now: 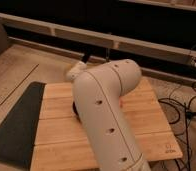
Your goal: Drag the ceramic bowl in a circle
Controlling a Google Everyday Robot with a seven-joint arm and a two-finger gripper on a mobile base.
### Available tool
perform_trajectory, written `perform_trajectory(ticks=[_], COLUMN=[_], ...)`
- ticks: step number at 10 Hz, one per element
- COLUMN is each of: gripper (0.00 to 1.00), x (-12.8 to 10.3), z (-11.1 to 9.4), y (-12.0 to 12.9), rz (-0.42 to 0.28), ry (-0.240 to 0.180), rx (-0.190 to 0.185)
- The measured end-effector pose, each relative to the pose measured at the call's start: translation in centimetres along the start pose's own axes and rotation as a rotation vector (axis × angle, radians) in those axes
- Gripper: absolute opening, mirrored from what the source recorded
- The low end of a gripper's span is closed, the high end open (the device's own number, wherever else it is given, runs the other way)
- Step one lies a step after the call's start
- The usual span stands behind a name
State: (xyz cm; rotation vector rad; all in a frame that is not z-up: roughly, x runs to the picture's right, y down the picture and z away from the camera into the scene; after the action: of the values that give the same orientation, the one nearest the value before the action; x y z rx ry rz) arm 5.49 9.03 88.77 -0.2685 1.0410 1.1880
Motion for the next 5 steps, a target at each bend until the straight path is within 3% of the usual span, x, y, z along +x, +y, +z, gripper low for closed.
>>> perform_trajectory(ticks=[2,3,5], gripper=[0.00,0.03,0.20], x=[-0.9,-2.1,-5.2], z=[0.6,0.7,0.3], y=[-1.9,-1.8,0.4], rz=[0.057,0.063,0.029], ry=[0.006,-0.007,-0.074], rx=[0.022,0.014,-0.046])
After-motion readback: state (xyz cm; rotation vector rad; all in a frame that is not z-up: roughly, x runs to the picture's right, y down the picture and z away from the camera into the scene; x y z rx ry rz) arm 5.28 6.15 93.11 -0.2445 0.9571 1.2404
